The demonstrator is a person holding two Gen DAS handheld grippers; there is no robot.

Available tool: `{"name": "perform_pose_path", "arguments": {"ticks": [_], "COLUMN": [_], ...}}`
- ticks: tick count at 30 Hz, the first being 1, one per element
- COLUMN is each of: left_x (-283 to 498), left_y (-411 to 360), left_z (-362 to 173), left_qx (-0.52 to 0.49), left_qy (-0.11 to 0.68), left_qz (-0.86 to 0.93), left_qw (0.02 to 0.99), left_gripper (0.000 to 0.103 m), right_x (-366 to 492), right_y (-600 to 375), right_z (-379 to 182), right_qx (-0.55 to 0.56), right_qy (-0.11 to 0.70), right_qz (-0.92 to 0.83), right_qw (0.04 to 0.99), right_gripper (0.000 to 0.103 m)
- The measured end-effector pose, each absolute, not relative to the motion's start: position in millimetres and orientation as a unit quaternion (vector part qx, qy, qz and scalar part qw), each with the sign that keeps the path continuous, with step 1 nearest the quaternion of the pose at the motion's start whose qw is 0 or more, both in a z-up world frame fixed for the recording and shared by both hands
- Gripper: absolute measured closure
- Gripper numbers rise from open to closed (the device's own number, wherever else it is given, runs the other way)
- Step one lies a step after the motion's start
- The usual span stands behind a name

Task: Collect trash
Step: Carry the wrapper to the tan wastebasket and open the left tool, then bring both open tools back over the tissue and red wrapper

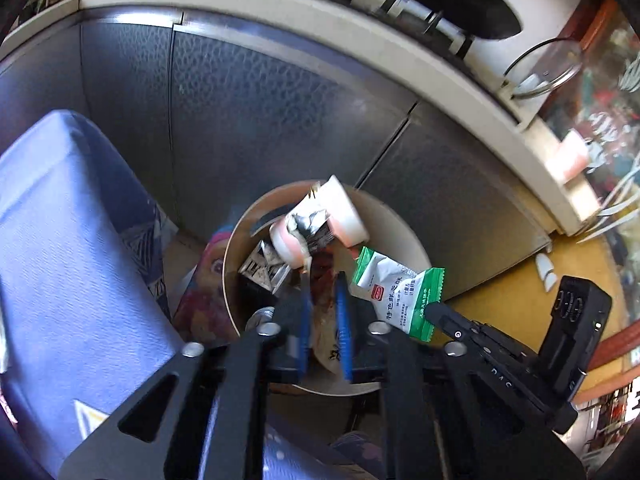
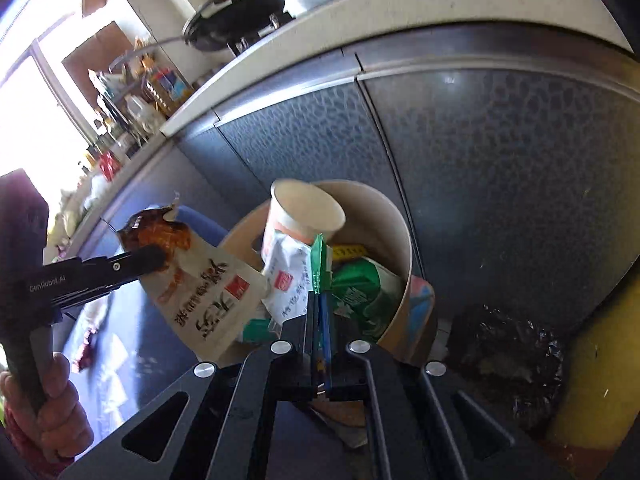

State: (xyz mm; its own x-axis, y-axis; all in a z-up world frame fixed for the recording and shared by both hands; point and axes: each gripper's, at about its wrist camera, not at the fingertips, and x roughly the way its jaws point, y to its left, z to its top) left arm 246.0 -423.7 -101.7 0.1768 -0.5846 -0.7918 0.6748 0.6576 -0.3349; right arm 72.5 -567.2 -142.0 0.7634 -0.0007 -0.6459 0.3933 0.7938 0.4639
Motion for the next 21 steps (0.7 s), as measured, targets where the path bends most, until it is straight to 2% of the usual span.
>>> {"name": "perform_pose_path", "arguments": {"ticks": [1, 2, 3, 4, 11, 21], "left_x": [248, 248, 248, 246, 225, 167], "left_y": [-428, -431, -433, -434, -420, -352], "left_z": [-109, -115, -117, -119, -95, -52], "left_qx": [0.053, 0.061, 0.066, 0.072, 0.071, 0.059], "left_qy": [0.501, 0.504, 0.503, 0.502, 0.472, 0.419], "left_qz": [-0.403, -0.393, -0.391, -0.394, -0.4, -0.376], "left_qw": [0.765, 0.767, 0.768, 0.766, 0.782, 0.824], "left_gripper": [0.043, 0.038, 0.038, 0.037, 0.036, 0.035], "right_x": [76, 77, 73, 68, 51, 11], "right_y": [-567, -568, -569, -568, -566, -539], "right_z": [-146, -149, -150, -148, -134, -105], "right_qx": [0.302, 0.304, 0.307, 0.307, 0.309, 0.344], "right_qy": [0.333, 0.334, 0.326, 0.308, 0.277, 0.246], "right_qz": [-0.111, -0.114, -0.122, -0.131, -0.149, -0.128], "right_qw": [0.886, 0.885, 0.886, 0.891, 0.898, 0.897], "right_gripper": [0.086, 0.074, 0.045, 0.039, 0.039, 0.039]}}
